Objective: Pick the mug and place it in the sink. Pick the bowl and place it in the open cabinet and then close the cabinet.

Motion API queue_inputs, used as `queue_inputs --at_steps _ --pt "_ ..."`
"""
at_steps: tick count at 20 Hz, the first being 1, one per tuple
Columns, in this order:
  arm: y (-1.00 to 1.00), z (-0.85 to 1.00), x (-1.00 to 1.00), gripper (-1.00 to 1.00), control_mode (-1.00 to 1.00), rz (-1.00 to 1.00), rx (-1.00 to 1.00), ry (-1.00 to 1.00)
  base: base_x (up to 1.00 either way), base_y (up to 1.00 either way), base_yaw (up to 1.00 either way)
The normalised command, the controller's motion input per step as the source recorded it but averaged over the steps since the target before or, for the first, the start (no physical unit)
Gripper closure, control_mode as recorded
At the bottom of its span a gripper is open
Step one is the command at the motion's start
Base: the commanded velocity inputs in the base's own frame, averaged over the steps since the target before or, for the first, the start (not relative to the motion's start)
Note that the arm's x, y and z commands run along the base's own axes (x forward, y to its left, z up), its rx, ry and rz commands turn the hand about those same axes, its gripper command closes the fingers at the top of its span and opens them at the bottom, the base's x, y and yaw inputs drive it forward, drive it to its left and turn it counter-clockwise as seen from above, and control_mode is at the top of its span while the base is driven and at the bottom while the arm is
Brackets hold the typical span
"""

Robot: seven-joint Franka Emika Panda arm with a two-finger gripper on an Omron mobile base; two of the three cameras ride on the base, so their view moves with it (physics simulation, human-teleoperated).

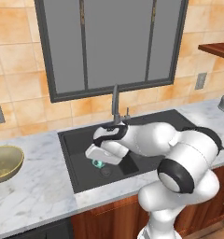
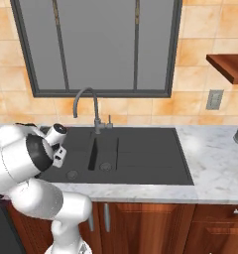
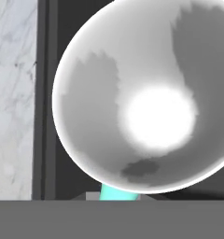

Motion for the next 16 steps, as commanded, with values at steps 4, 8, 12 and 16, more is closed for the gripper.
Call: queue_inputs --at_steps 4,8,12,16 --pt "0.04 -0.38 0.34 1.00 -1.00 0.00 0.00 0.00 0.00 0.00 0.00" --pt "0.00 -0.38 0.28 1.00 -1.00 0.00 0.00 -0.06 0.00 0.00 0.00" --pt "0.08 -0.36 0.29 1.00 -1.00 0.00 0.00 -0.11 0.00 0.00 0.00" --pt "0.13 -0.35 0.37 1.00 -1.00 0.00 0.00 -0.06 0.00 0.00 0.00"
